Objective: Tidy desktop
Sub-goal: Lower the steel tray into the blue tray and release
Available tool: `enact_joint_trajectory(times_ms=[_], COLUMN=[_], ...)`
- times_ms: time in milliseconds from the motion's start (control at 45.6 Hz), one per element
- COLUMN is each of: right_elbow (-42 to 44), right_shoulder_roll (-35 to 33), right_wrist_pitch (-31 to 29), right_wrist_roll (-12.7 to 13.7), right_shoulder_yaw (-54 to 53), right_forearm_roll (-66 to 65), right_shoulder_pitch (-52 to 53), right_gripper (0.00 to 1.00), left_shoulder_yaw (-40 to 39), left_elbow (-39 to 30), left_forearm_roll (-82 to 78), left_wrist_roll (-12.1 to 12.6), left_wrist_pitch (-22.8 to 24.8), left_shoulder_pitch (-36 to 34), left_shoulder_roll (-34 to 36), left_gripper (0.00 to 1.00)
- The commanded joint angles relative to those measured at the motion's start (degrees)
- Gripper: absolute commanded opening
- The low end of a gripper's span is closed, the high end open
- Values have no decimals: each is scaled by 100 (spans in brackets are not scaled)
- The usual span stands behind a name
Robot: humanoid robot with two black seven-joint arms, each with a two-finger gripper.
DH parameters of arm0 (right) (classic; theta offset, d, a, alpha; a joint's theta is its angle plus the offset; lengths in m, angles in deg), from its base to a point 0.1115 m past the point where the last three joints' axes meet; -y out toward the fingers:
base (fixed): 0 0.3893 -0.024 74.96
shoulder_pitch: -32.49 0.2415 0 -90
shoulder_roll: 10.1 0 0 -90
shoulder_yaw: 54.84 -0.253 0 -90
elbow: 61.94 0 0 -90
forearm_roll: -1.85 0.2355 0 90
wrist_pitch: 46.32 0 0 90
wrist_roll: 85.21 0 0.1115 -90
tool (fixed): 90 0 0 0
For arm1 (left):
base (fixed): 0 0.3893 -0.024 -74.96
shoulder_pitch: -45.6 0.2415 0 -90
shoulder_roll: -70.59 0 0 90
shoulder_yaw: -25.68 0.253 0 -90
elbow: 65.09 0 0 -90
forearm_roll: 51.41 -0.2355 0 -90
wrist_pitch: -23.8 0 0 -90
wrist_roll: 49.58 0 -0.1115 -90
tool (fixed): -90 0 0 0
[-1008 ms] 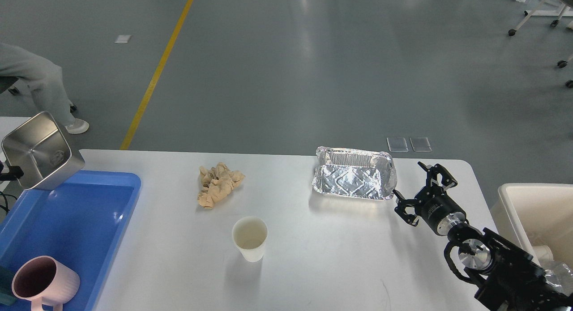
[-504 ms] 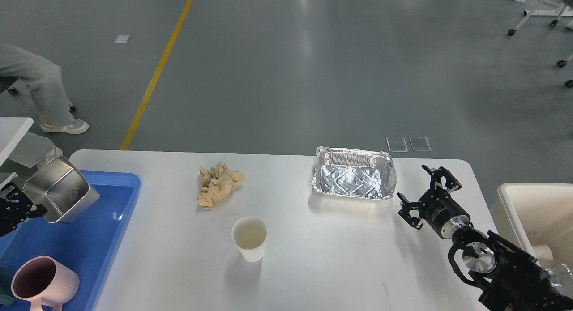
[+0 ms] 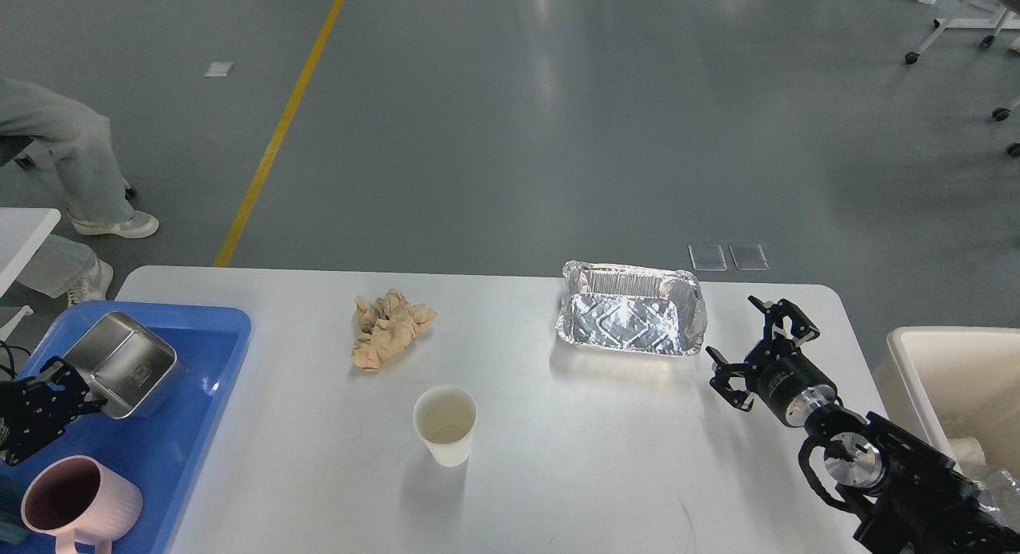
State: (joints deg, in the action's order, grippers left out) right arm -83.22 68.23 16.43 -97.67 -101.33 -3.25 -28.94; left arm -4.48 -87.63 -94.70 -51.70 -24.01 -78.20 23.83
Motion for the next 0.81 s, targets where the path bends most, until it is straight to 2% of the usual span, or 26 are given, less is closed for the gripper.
enact_joint_trajectory(times_ms=[0,153,241,438,548,570,789], right_elbow=[-8,-16,-16,-25,-34,-25,-34], right_shoulder_roll=[-2,-2,-2,-11,-46,-55,-186], right_wrist_pitch=[9,9,9,9,9,9,9], right_wrist_roll=[6,-2,-3,-3,6,6,6], right_shoulder_yaw=[0,43,52,52,52,52,44], right_forearm_roll=[0,0,0,0,0,0,9], right_shoulder_pitch=[0,-9,-9,0,9,18,79], right_gripper=[100,100,100,100,100,100,100], left_shoulder_yaw=[-17,-8,-8,-60,-96,-104,-175], left_elbow=[3,3,3,3,3,3,3], left_forearm_roll=[14,294,470,988,1586,1726,2667], left_wrist_roll=[-17,-34,-43,-69,-78,-69,-34], left_wrist_pitch=[0,8,8,0,-53,-70,-255], left_shoulder_pitch=[48,75,75,66,-30,-39,-636], left_shoulder_roll=[-8,-8,0,88,176,194,194], left_gripper=[11,28,43,65,94,97,97])
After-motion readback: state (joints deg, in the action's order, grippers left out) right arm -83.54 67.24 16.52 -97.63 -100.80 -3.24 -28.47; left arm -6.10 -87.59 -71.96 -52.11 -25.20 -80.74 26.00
